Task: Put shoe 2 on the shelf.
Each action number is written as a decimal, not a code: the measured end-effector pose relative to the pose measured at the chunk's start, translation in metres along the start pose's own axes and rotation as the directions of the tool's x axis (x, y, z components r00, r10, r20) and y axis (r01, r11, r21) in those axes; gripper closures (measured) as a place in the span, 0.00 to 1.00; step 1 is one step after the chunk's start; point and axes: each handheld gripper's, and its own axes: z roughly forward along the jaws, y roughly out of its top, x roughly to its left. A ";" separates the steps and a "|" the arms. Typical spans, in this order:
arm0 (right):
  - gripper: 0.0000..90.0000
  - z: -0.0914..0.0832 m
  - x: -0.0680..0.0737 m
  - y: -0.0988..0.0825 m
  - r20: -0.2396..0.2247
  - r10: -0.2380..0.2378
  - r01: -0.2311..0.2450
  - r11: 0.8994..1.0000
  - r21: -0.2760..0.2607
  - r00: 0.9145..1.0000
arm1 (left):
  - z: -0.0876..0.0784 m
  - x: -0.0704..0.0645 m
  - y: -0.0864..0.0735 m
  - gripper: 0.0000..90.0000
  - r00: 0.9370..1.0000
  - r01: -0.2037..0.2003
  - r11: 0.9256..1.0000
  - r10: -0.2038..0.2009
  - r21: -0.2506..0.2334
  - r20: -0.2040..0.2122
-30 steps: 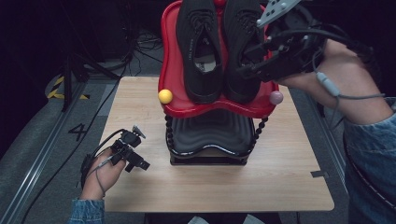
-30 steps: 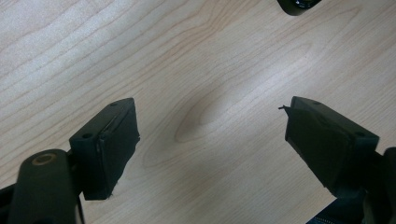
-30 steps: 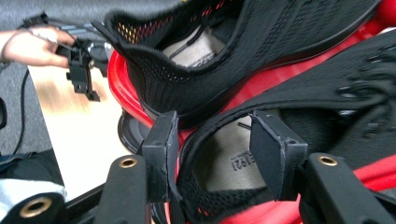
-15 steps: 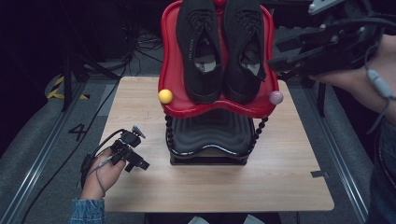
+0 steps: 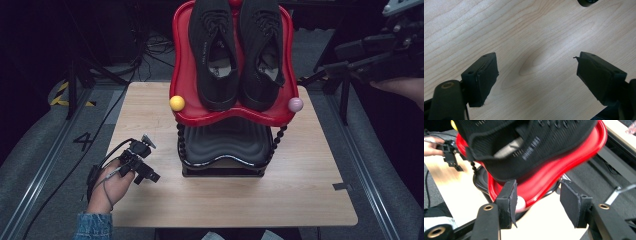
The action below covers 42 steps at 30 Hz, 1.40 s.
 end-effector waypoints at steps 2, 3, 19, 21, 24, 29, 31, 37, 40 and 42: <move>0.53 -0.001 -0.005 -0.007 0.006 0.016 -0.016 1.000 0.013 1.000 | 0.000 0.001 0.000 0.20 1.000 -0.002 1.000 0.002 0.000 -0.001; 0.53 -0.001 -0.008 -0.011 0.010 0.025 -0.025 1.000 0.019 1.000 | 0.000 0.001 0.000 0.20 1.000 0.000 1.000 0.000 -0.002 -0.001; 0.50 0.024 -0.044 -0.085 0.026 0.166 -0.168 0.979 0.117 0.986 | 0.002 0.003 0.000 0.20 1.000 0.000 1.000 0.000 0.000 -0.006; 0.49 0.030 -0.047 -0.096 0.030 0.182 -0.185 0.974 0.134 0.983 | 0.002 0.002 0.000 0.20 1.000 0.016 1.000 -0.016 0.001 -0.001; 0.49 0.036 -0.048 -0.108 0.025 0.209 -0.210 0.966 0.152 0.978 | 0.002 0.002 0.000 0.20 1.000 0.016 1.000 -0.016 0.001 -0.001; 0.47 0.054 -0.047 -0.134 0.007 0.239 -0.236 0.953 0.188 0.971 | 0.003 0.004 -0.001 0.20 1.000 0.008 1.000 -0.008 0.005 -0.007; 0.47 0.063 -0.047 -0.144 0.002 0.252 -0.248 0.947 0.204 0.968 | 0.003 0.005 -0.001 0.20 1.000 0.007 1.000 -0.007 0.003 -0.007; 0.46 0.079 -0.049 -0.176 -0.007 0.308 -0.297 0.926 0.234 0.951 | 0.002 0.005 -0.001 0.20 1.000 0.011 1.000 -0.011 0.002 -0.005; 0.46 0.085 -0.049 -0.191 -0.009 0.340 -0.326 0.911 0.253 0.941 | 0.002 0.006 -0.002 0.20 1.000 0.019 1.000 -0.019 -0.002 -0.004; 0.45 0.092 -0.049 -0.204 0.003 0.348 -0.335 0.902 0.273 0.938 | 0.003 0.006 -0.002 0.20 1.000 0.019 1.000 -0.019 -0.001 -0.005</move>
